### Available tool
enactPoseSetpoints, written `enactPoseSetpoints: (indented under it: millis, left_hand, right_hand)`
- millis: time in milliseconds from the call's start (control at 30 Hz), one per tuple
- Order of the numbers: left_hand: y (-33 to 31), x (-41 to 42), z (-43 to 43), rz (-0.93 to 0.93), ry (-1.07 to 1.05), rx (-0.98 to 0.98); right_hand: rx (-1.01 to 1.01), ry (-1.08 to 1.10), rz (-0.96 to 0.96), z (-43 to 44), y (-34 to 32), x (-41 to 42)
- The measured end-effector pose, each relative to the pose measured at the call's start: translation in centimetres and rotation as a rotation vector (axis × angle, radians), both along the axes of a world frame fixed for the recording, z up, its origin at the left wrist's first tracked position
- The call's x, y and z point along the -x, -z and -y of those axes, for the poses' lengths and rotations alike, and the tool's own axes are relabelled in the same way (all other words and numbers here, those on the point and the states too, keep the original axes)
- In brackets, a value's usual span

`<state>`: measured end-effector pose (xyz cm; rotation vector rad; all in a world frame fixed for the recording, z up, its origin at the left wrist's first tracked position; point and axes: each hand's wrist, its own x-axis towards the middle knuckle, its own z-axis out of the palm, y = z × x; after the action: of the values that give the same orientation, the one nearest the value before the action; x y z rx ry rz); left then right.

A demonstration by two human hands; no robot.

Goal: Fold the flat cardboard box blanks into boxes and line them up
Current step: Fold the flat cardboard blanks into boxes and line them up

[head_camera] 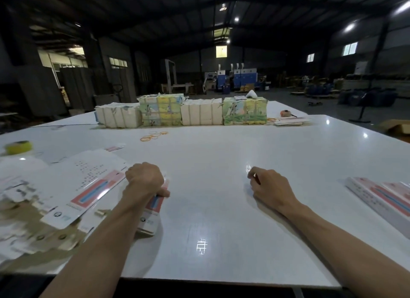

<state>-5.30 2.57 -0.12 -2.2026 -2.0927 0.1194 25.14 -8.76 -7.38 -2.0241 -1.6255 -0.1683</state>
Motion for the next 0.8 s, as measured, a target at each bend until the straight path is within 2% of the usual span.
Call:
enactPoseSetpoints:
  millis: [133, 300, 400, 467, 533, 700, 800]
  left_hand:
    - [-0.4, 0.9, -0.5, 0.092, 0.017, 0.046]
    - [-1.4, 0.6, -1.4, 0.360, 0.144, 0.104]
    - [-1.5, -1.8, -1.4, 0.783, 0.320, 0.275]
    - [-1.0, -4.2, -0.5, 1.178, 0.396, 0.572]
    - [0.1, -6.7, 0.4, 1.442, 0.432, 0.766]
    - [5.0, -11.7, 2.9, 1.647, 0.473, 0.878]
    - [6.5, -12.6, 3.7, 1.660, 0.521, 0.869]
  right_hand:
    - [0.010, -0.010, -0.025, 0.2, 0.0, 0.0]
    - [0.005, -0.035, -0.048, 0.1, 0.1, -0.1]
    - [-0.062, -0.042, -0.091, 0.0, 0.0, -0.1]
    - [-0.186, -0.038, -0.130, -0.1, -0.2, -0.1]
    - [-0.329, -0.066, -0.169, -0.1, -0.4, 0.0]
    - [-0.541, -0.162, -0.264, 0.2, -1.4, 0.0]
    - [-0.577, -0.188, -0.218, -0.1, -1.8, -0.2]
